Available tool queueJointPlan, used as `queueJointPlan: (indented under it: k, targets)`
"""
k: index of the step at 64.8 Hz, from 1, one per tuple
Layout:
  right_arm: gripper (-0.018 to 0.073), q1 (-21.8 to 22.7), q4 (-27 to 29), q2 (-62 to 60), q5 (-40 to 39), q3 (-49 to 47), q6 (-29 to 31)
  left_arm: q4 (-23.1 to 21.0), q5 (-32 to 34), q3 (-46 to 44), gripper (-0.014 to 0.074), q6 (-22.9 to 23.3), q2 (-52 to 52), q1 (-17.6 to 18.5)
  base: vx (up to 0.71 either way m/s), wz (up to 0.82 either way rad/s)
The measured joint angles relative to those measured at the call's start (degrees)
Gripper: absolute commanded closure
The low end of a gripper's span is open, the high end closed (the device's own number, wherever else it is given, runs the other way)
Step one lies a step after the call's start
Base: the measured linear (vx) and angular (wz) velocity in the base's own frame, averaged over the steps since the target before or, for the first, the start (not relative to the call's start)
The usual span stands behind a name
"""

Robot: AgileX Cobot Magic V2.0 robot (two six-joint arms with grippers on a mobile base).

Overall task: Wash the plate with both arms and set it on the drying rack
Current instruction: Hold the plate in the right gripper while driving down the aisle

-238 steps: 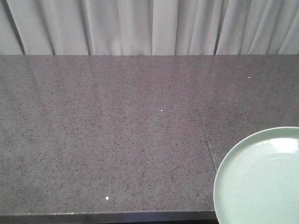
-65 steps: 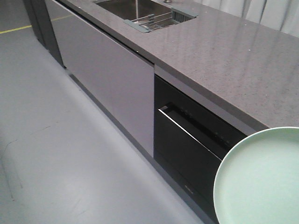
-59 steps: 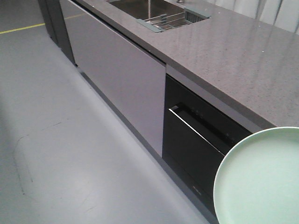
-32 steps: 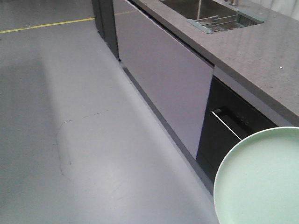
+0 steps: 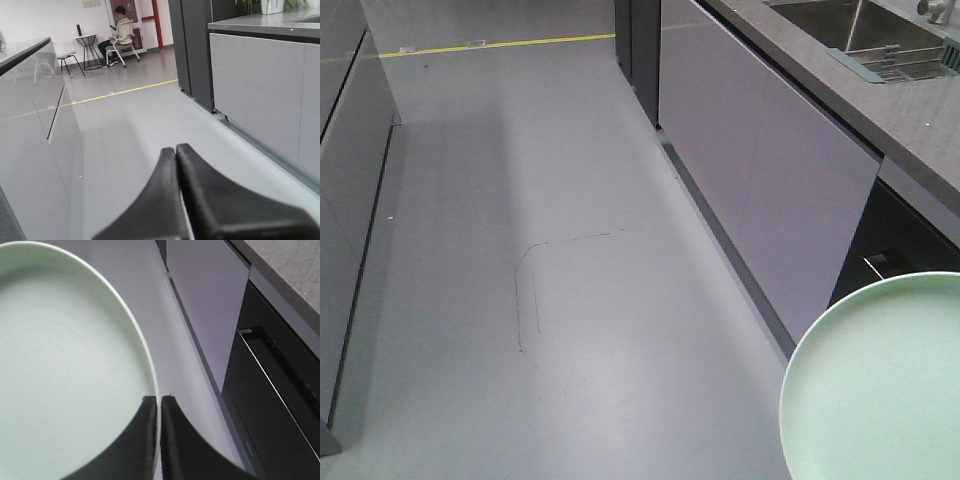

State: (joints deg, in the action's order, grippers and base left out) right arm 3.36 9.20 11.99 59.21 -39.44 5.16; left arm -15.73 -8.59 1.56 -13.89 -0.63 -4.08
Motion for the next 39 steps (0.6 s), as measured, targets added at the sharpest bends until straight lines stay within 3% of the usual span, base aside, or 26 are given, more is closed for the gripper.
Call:
queueJointPlan:
  k: [39]
  targets:
    - [0.0561,0.0,0.0,0.0,0.0,0.0,0.0,0.0,0.0,0.0,0.0603,0.0,0.0,0.0,0.05,0.18]
